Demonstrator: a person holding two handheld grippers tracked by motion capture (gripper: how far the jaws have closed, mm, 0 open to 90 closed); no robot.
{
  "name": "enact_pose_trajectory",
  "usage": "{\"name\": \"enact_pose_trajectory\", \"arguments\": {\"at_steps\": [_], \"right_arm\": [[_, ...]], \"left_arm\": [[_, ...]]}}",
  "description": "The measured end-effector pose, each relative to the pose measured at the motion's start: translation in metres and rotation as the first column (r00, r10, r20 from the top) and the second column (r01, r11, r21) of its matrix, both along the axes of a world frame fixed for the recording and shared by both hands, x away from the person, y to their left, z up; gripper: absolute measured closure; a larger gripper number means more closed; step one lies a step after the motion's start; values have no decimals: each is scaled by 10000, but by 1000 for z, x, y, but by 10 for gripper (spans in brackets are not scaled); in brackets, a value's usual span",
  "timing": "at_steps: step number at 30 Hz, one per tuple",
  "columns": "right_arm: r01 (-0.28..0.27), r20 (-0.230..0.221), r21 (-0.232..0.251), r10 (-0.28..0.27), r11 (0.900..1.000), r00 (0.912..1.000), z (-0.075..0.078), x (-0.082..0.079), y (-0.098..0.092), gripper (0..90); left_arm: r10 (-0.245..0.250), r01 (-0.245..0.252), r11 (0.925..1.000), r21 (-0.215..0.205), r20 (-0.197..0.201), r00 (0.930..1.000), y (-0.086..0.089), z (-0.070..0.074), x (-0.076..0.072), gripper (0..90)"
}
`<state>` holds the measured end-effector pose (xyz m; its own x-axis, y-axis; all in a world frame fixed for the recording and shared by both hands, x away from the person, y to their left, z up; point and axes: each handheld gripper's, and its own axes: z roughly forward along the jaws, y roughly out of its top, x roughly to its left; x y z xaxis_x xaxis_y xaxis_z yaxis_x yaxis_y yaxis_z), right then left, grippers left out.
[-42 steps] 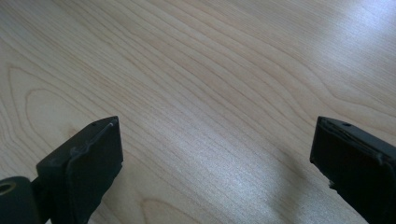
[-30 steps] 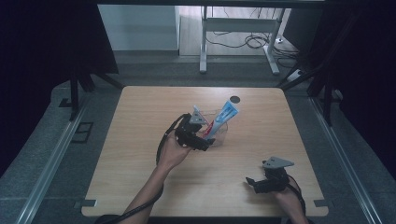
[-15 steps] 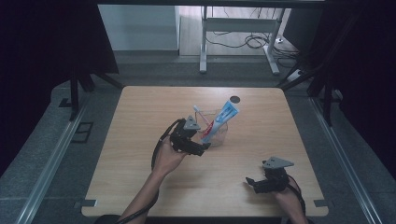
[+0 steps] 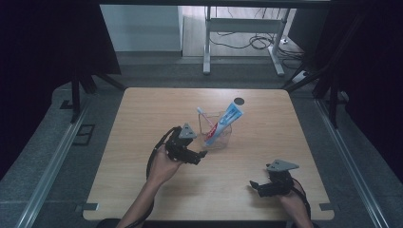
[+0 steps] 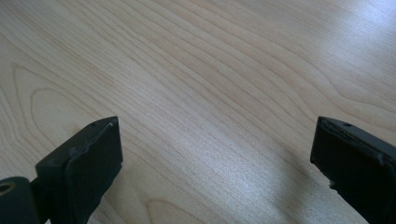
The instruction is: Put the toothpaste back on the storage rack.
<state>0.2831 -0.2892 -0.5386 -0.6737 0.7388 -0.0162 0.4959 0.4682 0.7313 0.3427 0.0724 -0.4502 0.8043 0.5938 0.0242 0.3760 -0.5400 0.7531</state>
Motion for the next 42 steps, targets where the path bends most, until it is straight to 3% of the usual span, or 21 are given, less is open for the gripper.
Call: {"name": "enact_pose_trajectory", "arguments": {"at_steps": [20, 30, 42], "right_arm": [[-11, -47, -75, 11, 10000, 10000, -1, 0, 1, 25], [-21, -72, -110, 20, 9999, 10000, -1, 0, 2, 25], [-48, -64, -65, 47, 10000, 10000, -1, 0, 2, 22]], "left_arm": [[406, -409, 9991, -118, -173, 9990, 34, -8, -28, 135], [676, -673, 9977, 118, -247, 9974, 48, -21, -42, 133], [956, -965, 9952, -154, -515, 9941, 59, -39, -55, 128]]}}
